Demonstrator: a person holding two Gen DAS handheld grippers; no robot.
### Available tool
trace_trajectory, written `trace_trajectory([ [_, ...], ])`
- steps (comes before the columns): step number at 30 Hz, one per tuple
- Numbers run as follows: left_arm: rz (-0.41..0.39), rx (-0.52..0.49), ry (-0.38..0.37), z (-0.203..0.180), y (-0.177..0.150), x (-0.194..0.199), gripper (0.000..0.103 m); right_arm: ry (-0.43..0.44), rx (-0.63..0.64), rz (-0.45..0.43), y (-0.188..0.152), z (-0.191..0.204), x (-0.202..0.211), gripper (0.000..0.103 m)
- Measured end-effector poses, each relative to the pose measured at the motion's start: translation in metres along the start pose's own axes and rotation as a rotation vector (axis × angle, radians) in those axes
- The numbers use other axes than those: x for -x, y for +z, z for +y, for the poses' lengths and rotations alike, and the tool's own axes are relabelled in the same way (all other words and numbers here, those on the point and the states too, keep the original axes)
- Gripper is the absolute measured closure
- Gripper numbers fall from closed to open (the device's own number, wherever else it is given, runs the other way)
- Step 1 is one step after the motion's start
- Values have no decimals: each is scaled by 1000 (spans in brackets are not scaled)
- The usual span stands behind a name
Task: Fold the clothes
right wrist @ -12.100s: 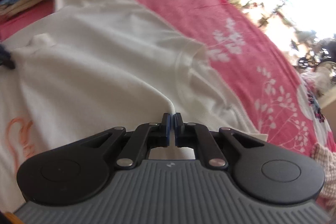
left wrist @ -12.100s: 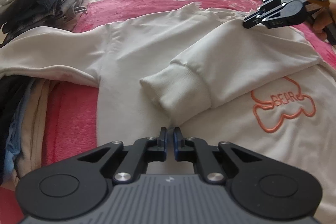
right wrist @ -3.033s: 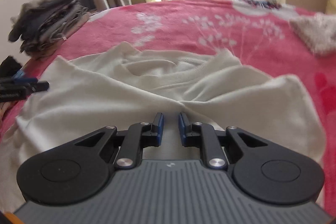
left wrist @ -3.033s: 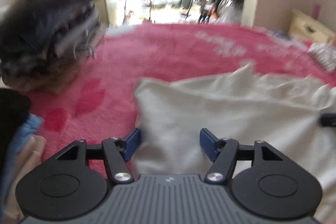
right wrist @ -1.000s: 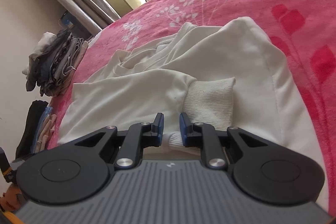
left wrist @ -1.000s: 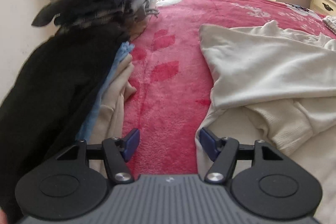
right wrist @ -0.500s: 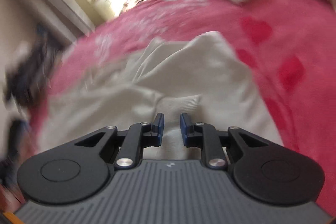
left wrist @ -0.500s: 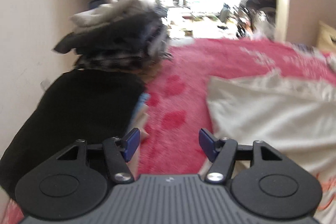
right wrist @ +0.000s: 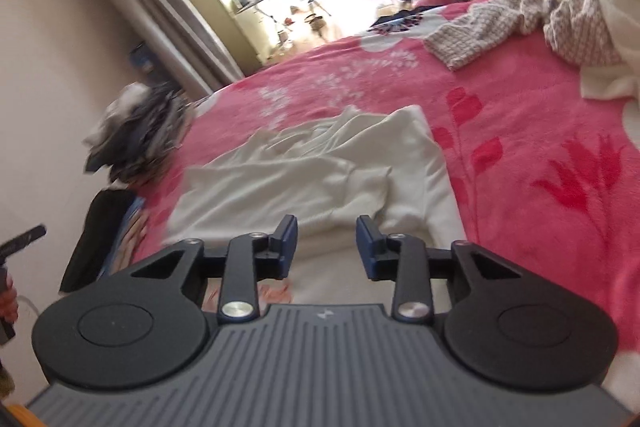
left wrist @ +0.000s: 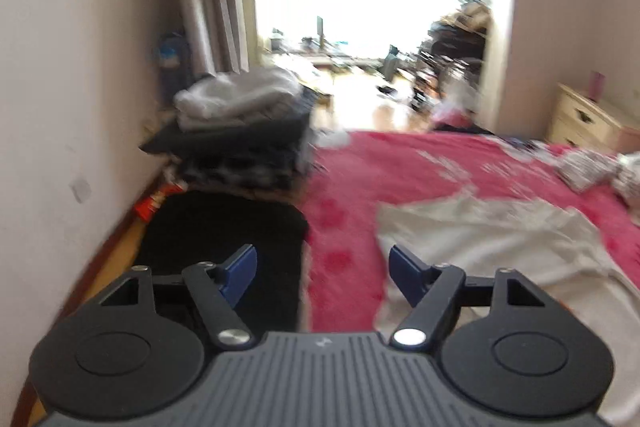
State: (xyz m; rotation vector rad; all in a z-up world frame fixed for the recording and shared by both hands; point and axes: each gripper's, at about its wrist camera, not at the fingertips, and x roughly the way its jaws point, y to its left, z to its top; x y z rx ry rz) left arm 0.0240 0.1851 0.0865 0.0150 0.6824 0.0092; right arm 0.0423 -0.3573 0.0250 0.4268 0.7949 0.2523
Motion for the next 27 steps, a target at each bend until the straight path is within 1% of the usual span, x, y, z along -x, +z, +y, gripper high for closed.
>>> trace_trajectory([
  [2, 48, 8, -56, -4, -13, 6, 29, 7, 5, 9, -9, 7, 20, 60],
  [6, 167, 34, -159, -17, -47, 1, 29, 8, -18, 33, -36, 12, 55, 52],
  [8, 223, 35, -196, -26, -64, -5, 29, -11, -45, 44, -52, 10, 70, 45],
  [9, 250, 34, -213, -30, -73, -8, 29, -27, -51, 47, -60, 9, 76, 44],
  [11, 292, 27, -237, -39, -88, -14, 29, -64, -39, 45, -73, 8, 84, 39],
  [12, 299, 18, -237, -43, -94, -15, 29, -86, -15, 37, -76, 10, 85, 37],
  [16, 307, 5, -260, -60, -105, -16, 29, -175, 81, 8, -90, 18, 92, 20],
  [17, 304, -1, -263, -64, -105, -15, 29, -197, 105, 0, -94, 20, 94, 19],
  [18, 297, -13, -262, -69, -105, -13, 29, -206, 124, -6, -94, 22, 95, 16],
  [20, 278, -43, -260, -77, -104, -8, 26, -220, 154, -28, -87, 30, 99, 6],
  [22, 259, -65, -265, -85, -102, -4, 23, -228, 186, -70, -79, 38, 106, 1],
  [25, 242, -73, -277, -92, -101, 0, 20, -235, 214, -131, -70, 46, 115, 1],
  [27, 237, -77, -281, -95, -100, 1, 20, -241, 194, -144, -65, 48, 116, 1],
])
